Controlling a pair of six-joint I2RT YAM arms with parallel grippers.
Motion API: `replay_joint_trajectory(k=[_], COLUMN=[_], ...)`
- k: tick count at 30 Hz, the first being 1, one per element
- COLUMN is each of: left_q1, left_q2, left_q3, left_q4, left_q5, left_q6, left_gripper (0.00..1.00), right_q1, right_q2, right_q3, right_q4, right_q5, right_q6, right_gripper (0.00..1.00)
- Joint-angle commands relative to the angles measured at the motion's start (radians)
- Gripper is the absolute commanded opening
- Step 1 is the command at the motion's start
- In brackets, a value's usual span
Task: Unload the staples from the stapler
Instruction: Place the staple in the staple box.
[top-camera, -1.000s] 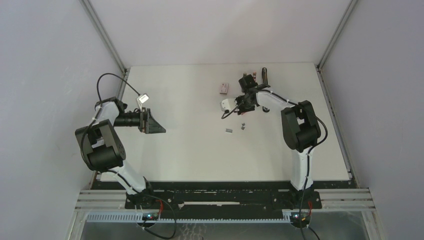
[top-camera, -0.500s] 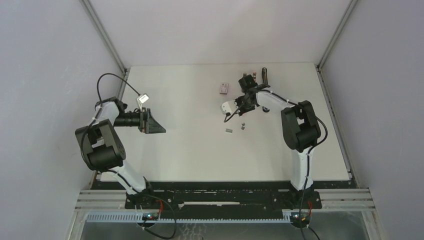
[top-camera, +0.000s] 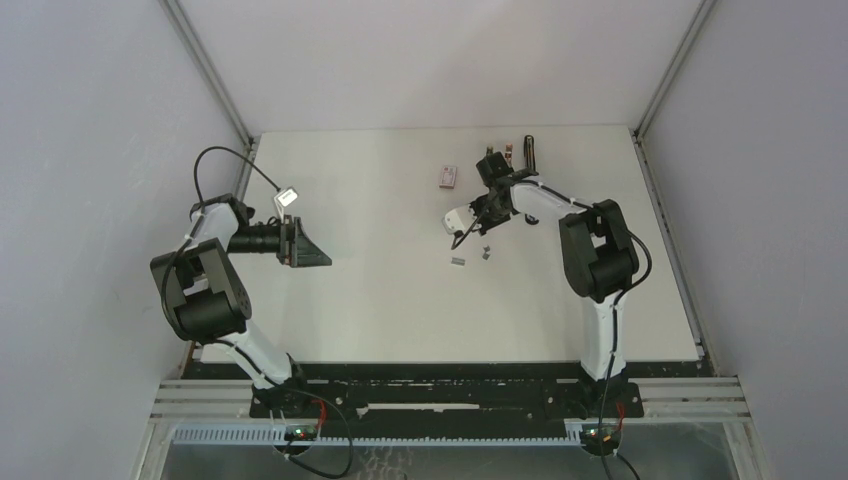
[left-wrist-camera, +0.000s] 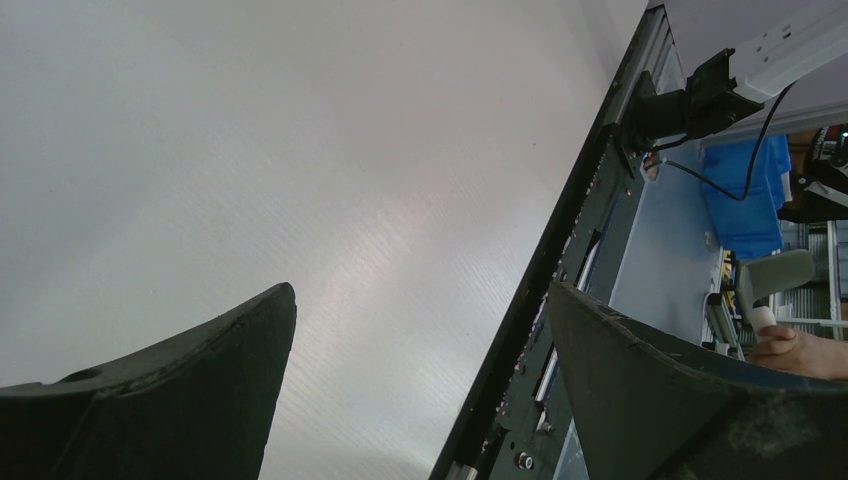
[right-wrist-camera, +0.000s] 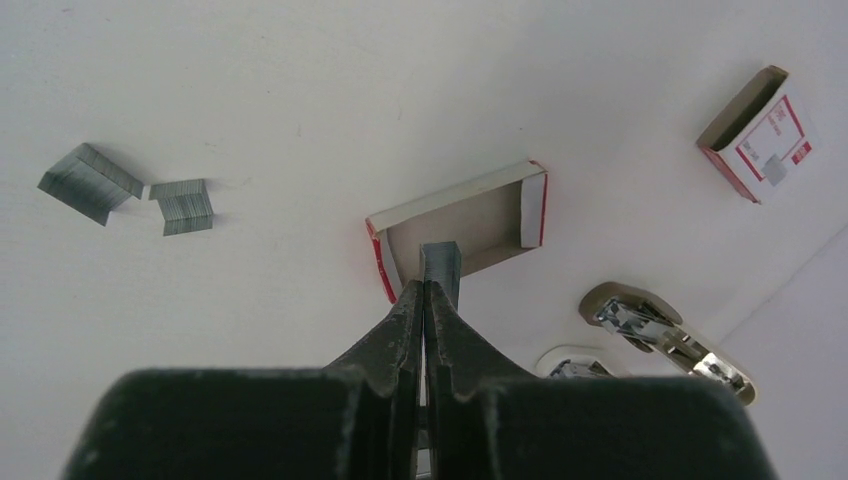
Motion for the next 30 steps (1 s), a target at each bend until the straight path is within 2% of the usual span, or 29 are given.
replay_joint_trajectory(k=[1,21,30], left_q1=[0.006,0.006,0.006], left_q2=[0.0,0.003,0.002], left_q3=[0.058,0.058,0.057], left_q4=[-0.012,-0.014,-0.016], left_q5=[0.03,0.03,0.03], left_q6=[0.036,0.037,0.039], left_gripper=[1.0,1.0,1.0], right_q1=[0.005,0.023,0.027], right_q2=[0.017,0.035,0.043], right_q3=[0.005,0.004,0.023], right_q4=[-0.013,-0.004,0.008], right_q5=[0.001,0.008,0.001], right_q6=[-0.028,-0.042,0.012], right_gripper=[0.0,0.0,0.0])
